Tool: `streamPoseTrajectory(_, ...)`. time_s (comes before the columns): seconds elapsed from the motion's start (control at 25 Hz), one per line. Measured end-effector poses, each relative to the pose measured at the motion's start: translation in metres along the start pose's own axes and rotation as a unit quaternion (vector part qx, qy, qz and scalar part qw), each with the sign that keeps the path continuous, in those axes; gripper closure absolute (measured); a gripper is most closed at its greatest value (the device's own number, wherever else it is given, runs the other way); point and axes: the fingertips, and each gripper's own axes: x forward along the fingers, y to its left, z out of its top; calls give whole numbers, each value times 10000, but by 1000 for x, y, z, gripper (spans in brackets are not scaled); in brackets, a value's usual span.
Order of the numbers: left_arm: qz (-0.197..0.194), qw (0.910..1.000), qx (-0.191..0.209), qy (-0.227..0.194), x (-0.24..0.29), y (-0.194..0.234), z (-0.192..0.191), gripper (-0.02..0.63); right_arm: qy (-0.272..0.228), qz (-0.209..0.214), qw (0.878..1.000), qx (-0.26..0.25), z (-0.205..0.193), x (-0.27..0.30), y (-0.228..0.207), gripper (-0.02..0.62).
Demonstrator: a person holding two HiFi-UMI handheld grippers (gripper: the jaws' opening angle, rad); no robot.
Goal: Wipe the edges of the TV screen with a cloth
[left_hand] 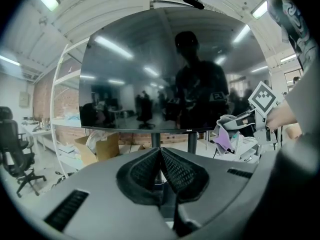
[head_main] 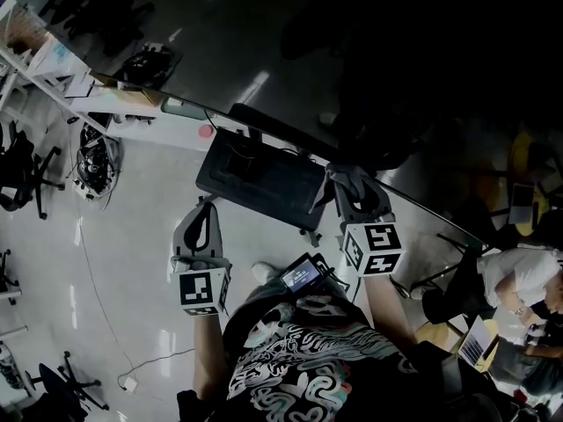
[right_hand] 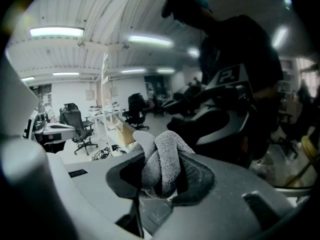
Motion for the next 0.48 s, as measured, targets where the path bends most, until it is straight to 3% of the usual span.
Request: streamPoseTrajectory(0.48, 88, 9999, -40, 71, 10, 26, -5, 589, 65, 22, 10000, -20, 4, 20, 20, 446)
